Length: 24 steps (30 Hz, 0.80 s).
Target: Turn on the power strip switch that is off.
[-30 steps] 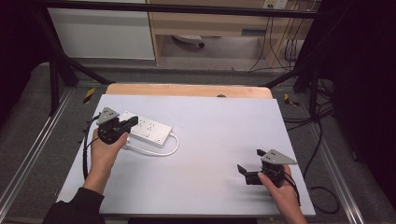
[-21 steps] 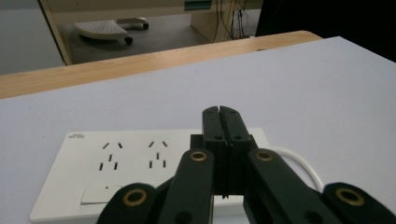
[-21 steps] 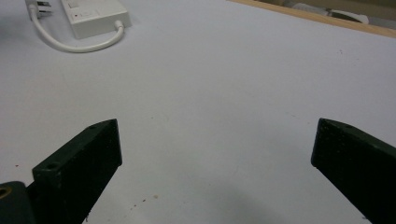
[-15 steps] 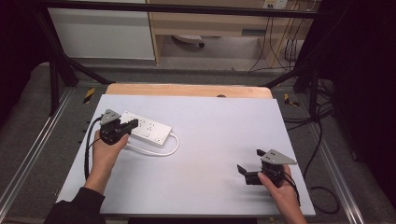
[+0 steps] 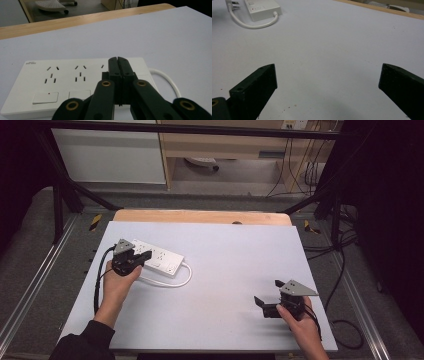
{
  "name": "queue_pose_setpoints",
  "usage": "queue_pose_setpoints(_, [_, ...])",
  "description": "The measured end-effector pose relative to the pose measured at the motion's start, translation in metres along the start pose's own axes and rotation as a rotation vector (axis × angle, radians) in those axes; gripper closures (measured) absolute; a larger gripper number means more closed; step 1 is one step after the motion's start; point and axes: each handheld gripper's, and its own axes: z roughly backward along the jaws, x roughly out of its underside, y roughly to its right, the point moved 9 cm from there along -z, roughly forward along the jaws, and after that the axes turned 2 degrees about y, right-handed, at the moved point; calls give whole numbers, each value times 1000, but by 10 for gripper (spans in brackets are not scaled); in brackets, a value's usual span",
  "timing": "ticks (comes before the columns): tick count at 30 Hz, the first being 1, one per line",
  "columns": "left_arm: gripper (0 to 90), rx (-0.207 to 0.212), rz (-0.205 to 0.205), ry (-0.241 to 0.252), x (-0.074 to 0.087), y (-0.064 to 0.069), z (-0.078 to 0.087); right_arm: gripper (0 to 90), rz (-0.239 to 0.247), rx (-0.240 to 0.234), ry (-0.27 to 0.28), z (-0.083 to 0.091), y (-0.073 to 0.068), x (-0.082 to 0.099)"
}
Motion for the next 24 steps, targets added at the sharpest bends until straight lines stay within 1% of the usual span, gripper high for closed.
queue_pose_setpoints(14, [900, 6, -14, -50, 12, 2, -12, 23, 1, -1, -5, 0, 0, 1])
queue_pose_setpoints(24, [900, 8, -17, -71, 19, 4, -18, 23, 5, -1, -6, -1, -1, 1])
